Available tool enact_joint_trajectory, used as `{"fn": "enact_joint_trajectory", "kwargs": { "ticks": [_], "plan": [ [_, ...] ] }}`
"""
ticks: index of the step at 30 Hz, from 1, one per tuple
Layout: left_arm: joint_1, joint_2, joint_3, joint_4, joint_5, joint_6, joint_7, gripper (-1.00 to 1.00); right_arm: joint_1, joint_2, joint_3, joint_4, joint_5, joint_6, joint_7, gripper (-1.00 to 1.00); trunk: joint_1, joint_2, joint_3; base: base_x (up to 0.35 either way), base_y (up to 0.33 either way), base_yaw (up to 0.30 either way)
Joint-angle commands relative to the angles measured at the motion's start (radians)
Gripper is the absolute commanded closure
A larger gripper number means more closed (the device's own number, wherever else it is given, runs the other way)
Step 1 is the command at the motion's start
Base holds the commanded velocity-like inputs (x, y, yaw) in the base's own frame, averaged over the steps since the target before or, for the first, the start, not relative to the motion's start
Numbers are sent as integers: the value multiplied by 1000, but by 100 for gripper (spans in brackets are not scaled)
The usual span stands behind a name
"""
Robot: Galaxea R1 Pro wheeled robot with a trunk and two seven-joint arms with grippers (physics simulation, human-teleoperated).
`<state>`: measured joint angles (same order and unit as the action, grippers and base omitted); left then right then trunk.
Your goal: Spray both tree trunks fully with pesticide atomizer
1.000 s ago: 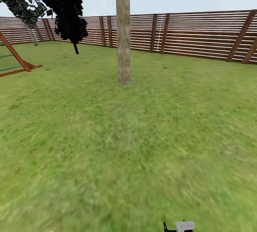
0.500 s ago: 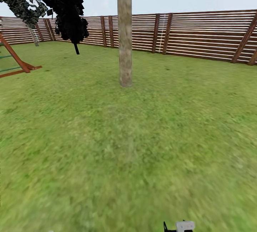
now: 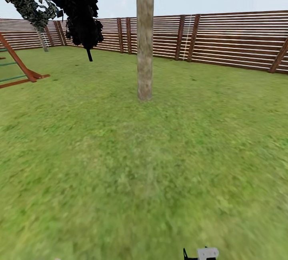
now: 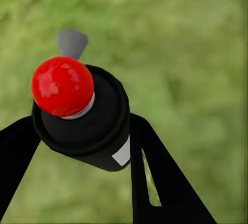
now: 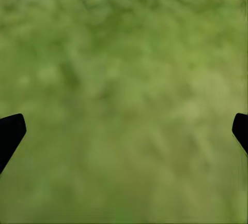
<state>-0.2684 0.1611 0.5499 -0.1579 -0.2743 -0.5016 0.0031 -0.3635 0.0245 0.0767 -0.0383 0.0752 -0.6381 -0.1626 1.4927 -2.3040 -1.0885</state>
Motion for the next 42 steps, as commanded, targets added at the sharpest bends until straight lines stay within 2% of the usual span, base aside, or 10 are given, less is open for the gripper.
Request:
{"fn": "enact_joint_trajectory", "kwargs": {
  "ticks": [1, 42],
  "plan": [
    [0, 0, 1, 0, 0, 0, 0, 100, 0, 0, 0, 0, 0, 0, 0, -100, 0, 0, 0, 338, 0, 0],
    [0, 0, 1, 0, 0, 0, 0, 100, 0, 0, 0, 0, 0, 0, 0, -100, 0, 0, 0, 339, 0, 0]
  ]
}}
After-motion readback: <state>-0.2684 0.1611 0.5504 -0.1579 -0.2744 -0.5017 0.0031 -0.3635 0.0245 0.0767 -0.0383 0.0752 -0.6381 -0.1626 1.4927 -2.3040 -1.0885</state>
